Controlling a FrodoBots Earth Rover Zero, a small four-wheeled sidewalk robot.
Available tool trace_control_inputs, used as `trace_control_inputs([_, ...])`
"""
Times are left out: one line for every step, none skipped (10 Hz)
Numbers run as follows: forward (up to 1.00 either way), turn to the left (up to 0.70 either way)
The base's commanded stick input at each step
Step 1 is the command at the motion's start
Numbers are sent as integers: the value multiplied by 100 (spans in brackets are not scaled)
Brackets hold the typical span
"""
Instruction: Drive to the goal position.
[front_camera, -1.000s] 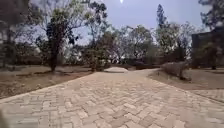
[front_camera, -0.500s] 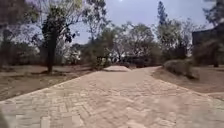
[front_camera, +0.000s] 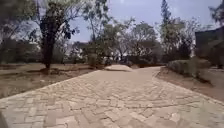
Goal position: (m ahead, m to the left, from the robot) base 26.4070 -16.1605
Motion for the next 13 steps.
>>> trace_control_inputs([0, 0])
trace_control_inputs([0, 0])
trace_control_inputs([0, 0])
trace_control_inputs([0, 0])
trace_control_inputs([0, 0])
trace_control_inputs([0, 0])
trace_control_inputs([0, 0])
trace_control_inputs([17, 0])
trace_control_inputs([76, 0])
trace_control_inputs([95, 0])
trace_control_inputs([100, 0])
trace_control_inputs([100, 0])
trace_control_inputs([100, -34])
